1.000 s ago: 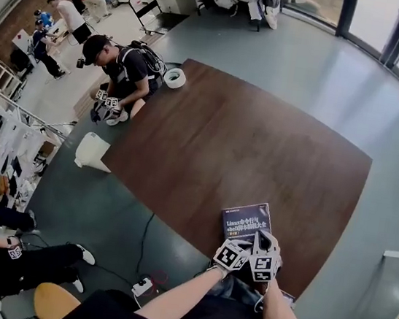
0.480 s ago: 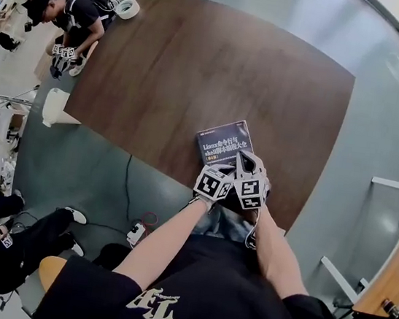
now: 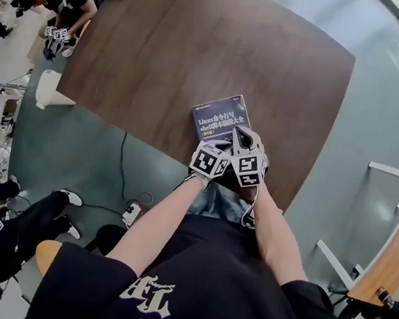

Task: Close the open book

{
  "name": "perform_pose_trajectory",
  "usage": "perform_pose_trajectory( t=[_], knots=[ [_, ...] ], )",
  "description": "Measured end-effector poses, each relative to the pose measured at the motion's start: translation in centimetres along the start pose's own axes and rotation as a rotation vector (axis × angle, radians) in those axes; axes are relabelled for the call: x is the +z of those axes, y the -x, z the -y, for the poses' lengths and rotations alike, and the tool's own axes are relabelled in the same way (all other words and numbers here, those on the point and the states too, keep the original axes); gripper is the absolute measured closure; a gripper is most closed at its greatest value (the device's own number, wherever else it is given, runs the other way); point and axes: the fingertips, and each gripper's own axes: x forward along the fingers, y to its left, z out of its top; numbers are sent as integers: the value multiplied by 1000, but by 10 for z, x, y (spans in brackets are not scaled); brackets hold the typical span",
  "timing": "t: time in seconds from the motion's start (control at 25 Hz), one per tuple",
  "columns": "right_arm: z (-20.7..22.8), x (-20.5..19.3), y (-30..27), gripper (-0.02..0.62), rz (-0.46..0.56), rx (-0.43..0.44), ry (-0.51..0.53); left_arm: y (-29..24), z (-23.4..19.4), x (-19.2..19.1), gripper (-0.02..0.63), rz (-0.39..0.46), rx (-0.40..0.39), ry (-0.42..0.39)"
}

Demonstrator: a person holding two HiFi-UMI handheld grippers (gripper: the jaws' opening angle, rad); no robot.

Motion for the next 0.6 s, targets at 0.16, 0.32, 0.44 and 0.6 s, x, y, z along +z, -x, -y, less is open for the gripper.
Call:
perform_pose_trajectory(
  t=[0.16, 0.32, 0.44, 0.6],
  knots=[
    [-1, 1, 5, 607, 8, 46, 8, 2, 7, 4, 604, 59, 60, -71],
    [-7, -4, 6, 607, -22, 130, -10, 5, 17, 3, 604, 144, 107, -212],
    [-13, -5, 11, 607, -49, 204, -44, 15, 19, 3, 604, 182, 43, -202],
    [-24, -7, 26, 607, -106, 252, 4, 50, -1, 13, 604, 281, 76, -165]
  ],
)
